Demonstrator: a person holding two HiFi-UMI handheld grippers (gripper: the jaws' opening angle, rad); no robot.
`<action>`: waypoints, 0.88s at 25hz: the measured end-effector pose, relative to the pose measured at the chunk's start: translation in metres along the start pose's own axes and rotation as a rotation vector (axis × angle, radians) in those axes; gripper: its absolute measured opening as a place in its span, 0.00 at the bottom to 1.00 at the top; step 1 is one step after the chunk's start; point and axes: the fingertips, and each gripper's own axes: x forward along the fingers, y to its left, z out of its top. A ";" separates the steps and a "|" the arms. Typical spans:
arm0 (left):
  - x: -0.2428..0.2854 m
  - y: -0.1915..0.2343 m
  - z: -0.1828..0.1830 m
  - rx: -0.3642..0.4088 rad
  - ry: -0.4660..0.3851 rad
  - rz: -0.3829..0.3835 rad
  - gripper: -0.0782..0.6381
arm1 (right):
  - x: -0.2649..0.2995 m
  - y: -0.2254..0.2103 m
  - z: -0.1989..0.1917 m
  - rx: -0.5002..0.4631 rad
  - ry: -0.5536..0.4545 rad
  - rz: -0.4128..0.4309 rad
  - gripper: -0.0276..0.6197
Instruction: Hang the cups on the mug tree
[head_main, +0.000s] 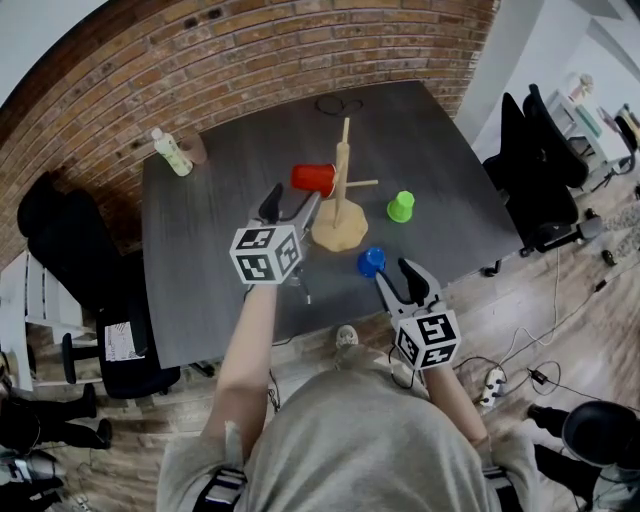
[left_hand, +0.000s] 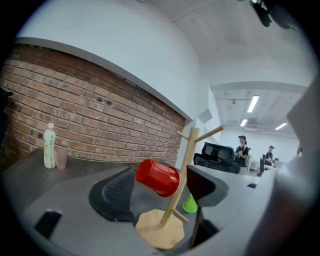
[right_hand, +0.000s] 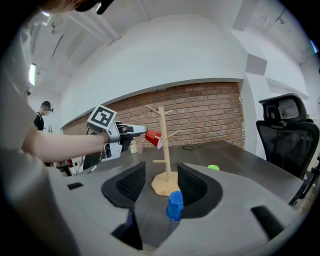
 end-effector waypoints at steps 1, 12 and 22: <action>-0.004 -0.001 0.000 0.003 -0.002 0.004 0.54 | -0.002 0.001 -0.001 0.000 -0.001 0.000 0.35; -0.051 -0.014 -0.018 0.017 -0.012 0.049 0.38 | -0.026 0.009 -0.016 -0.003 -0.003 -0.017 0.35; -0.098 -0.017 -0.045 0.026 -0.030 0.141 0.16 | -0.033 0.007 -0.027 -0.051 0.004 -0.029 0.35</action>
